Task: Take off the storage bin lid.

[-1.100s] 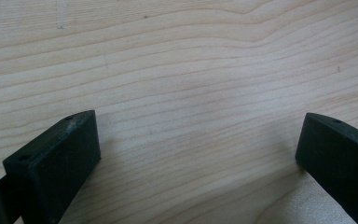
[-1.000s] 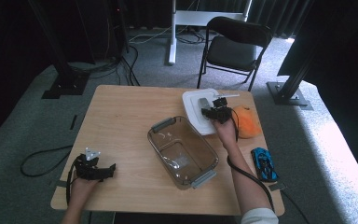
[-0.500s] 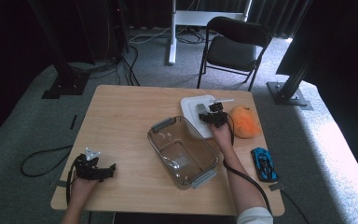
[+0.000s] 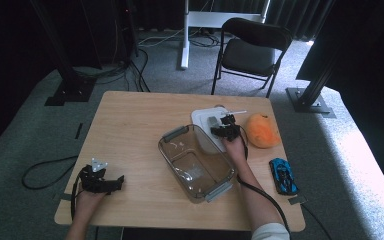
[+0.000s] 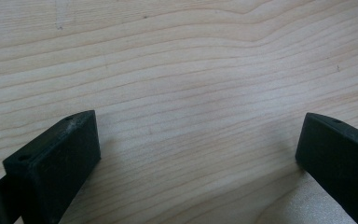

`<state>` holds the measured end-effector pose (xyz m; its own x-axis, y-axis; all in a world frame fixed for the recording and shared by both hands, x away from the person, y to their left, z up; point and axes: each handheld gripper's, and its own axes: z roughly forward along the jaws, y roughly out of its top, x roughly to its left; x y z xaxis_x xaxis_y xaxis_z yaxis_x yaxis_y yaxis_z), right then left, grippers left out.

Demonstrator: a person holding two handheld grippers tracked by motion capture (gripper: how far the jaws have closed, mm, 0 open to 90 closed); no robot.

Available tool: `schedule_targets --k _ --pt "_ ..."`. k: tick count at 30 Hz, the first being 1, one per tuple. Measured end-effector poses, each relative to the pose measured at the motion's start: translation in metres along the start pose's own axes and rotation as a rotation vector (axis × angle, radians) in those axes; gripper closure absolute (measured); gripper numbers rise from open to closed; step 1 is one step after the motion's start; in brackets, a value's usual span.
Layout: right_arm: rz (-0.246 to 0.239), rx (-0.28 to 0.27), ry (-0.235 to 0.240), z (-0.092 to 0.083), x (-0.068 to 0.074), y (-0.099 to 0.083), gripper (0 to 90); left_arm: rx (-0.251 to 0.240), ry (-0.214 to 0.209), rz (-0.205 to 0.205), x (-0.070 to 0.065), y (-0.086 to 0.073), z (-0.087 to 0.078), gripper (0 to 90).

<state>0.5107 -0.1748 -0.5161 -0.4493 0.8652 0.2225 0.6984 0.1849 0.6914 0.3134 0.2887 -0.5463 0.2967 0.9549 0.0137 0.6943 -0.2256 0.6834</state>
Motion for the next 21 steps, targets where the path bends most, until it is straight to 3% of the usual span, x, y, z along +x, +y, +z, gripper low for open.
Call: schedule_targets --k 6,10,21 --pt "0.0 0.009 -0.008 0.001 -0.001 -0.004 65.9 0.0 0.0 0.0 0.0 0.0 0.0 0.1" --pt "0.008 0.0 -0.016 -0.004 -0.001 -0.003 52.7 0.0 0.0 0.0 0.0 0.0 0.0 0.1" --pt "-0.035 -0.01 -0.008 -0.027 0.002 -0.007 38.1 -0.001 0.0 0.0 0.0 0.0 0.0 0.2"
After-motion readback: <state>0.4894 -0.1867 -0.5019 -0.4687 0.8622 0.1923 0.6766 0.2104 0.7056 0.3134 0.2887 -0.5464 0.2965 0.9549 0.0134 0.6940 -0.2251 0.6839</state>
